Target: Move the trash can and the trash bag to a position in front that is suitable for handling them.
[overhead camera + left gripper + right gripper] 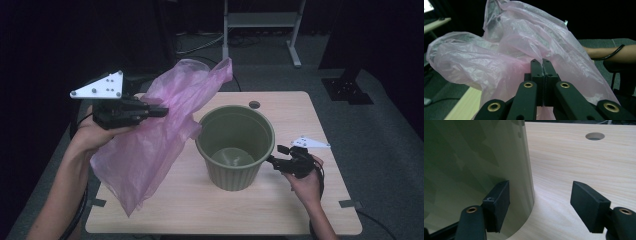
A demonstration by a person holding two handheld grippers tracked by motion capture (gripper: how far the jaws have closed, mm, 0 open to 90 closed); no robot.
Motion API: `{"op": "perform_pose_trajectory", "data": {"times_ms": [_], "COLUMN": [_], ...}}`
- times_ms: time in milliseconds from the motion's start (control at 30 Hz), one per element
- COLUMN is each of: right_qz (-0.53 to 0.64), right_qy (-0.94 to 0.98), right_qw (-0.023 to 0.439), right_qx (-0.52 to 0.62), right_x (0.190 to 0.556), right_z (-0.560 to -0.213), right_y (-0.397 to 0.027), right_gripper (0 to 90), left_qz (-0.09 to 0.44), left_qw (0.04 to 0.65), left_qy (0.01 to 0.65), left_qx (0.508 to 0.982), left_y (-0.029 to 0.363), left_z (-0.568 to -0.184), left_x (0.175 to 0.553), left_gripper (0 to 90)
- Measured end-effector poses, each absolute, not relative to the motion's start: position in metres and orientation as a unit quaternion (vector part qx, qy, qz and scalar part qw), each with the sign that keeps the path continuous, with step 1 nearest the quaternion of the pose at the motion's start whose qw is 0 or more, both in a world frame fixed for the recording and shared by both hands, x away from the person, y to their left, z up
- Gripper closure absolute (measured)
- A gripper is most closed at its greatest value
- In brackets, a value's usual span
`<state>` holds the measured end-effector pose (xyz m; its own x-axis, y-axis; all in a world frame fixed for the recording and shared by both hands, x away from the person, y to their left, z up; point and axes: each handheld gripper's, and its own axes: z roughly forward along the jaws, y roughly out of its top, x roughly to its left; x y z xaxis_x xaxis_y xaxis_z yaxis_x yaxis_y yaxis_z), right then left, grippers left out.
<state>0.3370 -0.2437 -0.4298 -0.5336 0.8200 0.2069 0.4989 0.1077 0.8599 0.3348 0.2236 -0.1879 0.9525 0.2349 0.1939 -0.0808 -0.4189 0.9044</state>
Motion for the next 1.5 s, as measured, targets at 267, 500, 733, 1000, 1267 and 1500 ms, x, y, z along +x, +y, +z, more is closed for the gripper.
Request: {"op": "perform_pose_trajectory", "data": {"times_ms": [267,500,733,1000,1267,1500], "right_qz": [0.494,0.494,0.496,0.518,0.525,0.523], "right_qy": [0.733,0.747,0.751,0.733,0.723,0.716], "right_qw": [0.158,0.150,0.150,0.172,0.185,0.191], "right_qx": [0.440,0.419,0.410,0.405,0.409,0.421], "right_x": [0.333,0.329,0.326,0.312,0.304,0.301], "right_z": [-0.429,-0.427,-0.420,-0.393,-0.387,-0.392], "right_y": [-0.232,-0.214,-0.218,-0.244,-0.259,-0.276], "right_gripper": [31.0,31.0,30.4,30.9,30.9,30.9], "left_qz": [0.144,0.126,0.100,0.081,0.072,0.062], "left_qw": [0.557,0.569,0.572,0.579,0.592,0.617], "left_qy": [0.013,-0.015,-0.051,-0.079,-0.112,-0.127], "left_qx": [0.818,0.813,0.813,0.807,0.795,0.775], "left_y": [0.206,0.180,0.136,0.091,0.043,0.016], "left_z": [-0.159,-0.155,-0.156,-0.148,-0.141,-0.145], "left_x": [0.334,0.342,0.360,0.382,0.406,0.427], "left_gripper": [89.8,89.8,89.7,89.8,89.7,89.7]}}
